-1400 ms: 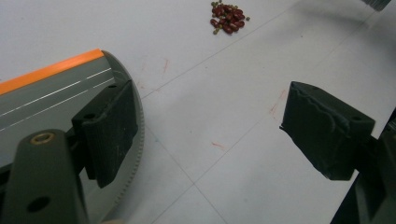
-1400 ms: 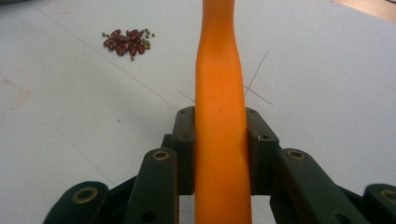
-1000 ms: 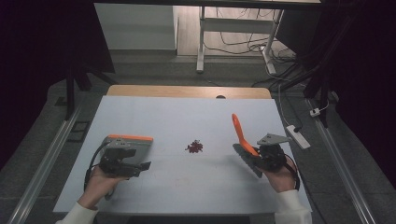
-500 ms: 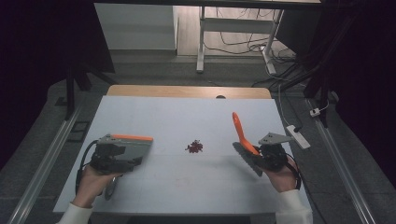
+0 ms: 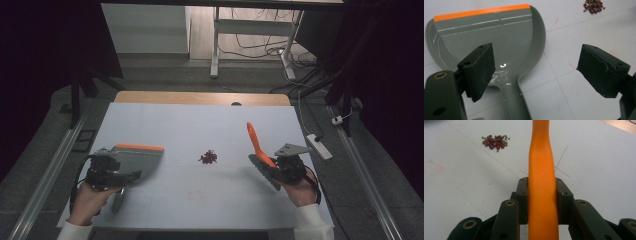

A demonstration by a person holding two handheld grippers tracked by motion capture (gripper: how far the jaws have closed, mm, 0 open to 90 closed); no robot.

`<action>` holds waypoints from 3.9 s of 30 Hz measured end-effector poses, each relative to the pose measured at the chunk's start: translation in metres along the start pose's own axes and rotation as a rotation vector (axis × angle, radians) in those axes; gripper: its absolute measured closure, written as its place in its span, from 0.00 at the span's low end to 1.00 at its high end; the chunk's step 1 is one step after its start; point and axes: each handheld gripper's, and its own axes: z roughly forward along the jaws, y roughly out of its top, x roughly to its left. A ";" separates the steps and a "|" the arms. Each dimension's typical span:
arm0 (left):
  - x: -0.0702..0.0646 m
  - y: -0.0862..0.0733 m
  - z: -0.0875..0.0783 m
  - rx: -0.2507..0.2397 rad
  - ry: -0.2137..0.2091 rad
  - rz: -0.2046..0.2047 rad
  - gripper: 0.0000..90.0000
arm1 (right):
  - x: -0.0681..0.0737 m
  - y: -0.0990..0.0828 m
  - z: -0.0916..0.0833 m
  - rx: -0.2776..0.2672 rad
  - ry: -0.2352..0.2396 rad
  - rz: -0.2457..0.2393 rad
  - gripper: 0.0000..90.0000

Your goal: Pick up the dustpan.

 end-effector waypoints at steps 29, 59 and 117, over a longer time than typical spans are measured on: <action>0.027 -0.028 0.032 0.203 0.007 -0.119 0.16 | 0.001 -0.002 0.000 0.001 0.007 0.001 0.78; 0.027 -0.029 0.045 0.185 0.060 -0.182 0.68 | 0.000 -0.004 -0.001 0.004 0.008 -0.008 0.78; 0.043 -0.007 0.038 -0.112 -0.205 0.083 0.69 | -0.004 0.005 0.003 -0.042 0.027 0.050 0.78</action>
